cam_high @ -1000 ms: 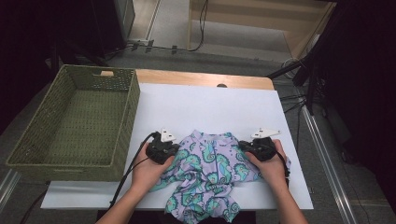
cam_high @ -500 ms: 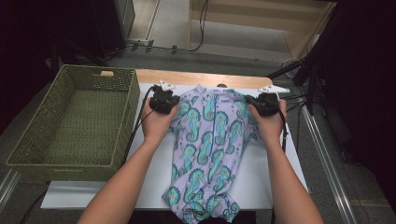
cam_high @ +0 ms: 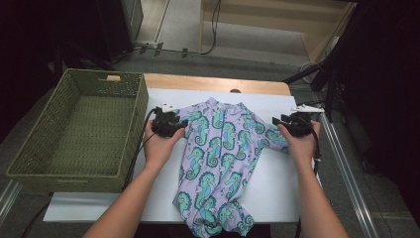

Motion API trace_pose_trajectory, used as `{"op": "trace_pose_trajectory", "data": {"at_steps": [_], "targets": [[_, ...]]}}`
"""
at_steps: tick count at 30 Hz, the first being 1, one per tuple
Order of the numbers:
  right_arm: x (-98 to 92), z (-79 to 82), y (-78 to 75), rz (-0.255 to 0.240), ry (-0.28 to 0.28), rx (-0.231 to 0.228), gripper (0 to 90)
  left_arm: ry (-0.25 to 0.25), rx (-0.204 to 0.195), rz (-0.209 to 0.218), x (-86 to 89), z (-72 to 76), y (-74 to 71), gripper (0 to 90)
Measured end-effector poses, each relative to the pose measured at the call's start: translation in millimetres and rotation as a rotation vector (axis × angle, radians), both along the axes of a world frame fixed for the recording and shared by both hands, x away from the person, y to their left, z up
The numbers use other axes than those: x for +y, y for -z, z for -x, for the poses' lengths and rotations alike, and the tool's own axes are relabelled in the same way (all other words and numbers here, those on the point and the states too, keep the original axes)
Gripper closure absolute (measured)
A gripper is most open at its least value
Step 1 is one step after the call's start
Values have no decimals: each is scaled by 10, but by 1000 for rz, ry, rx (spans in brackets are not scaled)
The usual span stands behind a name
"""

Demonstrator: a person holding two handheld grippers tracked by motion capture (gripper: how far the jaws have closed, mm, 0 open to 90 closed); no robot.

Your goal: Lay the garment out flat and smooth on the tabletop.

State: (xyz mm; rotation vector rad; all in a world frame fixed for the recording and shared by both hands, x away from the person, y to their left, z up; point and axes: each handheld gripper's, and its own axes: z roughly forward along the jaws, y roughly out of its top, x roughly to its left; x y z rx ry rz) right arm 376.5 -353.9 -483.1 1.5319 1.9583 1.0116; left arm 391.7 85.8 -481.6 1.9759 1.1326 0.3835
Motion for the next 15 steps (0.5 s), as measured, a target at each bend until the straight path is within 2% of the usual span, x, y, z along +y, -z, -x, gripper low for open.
{"op": "trace_pose_trajectory", "data": {"at_steps": [3, 4, 7, 10, 13, 15], "targets": [[-84, 137, 49, -3, -23, 14, 574, 73, 6, 7, -30, 247, 87, 645], [-87, 161, 68, 5, -35, 22, 593, 109, 12, -5, -57, 341, 123, 677], [-79, 169, 116, 63, -24, 41, 615, 162, 25, -15, -95, 494, 184, 779], [-136, 119, 185, 83, 47, 62, 598, 172, 41, -29, -98, 561, 240, 829], [-235, 76, 275, 84, 114, 88, 563, 171, 58, -14, -62, 559, 293, 845], [-279, 62, 324, 79, 120, 90, 563, 169, 53, -14, -64, 562, 301, 851]]}}
